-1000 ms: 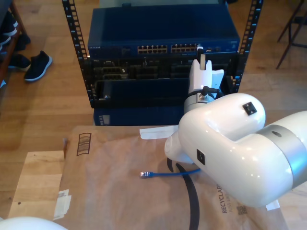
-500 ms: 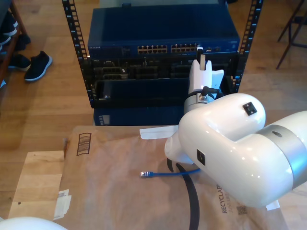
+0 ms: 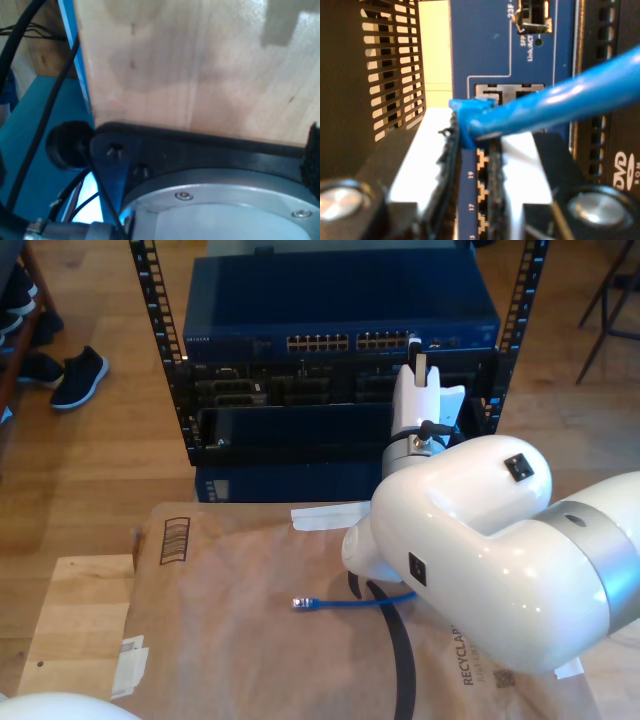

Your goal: Grab the cable and plug it in

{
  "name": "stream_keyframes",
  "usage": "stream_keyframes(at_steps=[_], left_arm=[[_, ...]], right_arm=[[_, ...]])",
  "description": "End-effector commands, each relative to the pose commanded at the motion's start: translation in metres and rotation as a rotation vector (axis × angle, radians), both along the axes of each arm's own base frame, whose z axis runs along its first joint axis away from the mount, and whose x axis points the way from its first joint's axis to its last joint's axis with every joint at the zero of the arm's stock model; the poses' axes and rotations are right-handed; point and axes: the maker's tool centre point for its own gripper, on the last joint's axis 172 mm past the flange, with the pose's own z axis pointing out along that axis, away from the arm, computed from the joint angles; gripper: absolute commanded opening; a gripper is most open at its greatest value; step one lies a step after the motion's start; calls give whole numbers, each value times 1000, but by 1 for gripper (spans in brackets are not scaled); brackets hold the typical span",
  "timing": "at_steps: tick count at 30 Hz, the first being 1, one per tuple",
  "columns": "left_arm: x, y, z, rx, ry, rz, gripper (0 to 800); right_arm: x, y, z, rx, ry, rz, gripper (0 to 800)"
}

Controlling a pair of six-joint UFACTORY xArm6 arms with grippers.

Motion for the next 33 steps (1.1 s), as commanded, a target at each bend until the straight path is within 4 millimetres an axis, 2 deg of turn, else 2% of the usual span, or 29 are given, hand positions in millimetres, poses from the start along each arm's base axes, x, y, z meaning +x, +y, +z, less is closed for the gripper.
stream_keyframes(at_steps=[33], left_arm=[[0, 0, 0, 0, 0, 0, 800]], right_arm=[[3, 1, -3, -7, 1, 10, 0]])
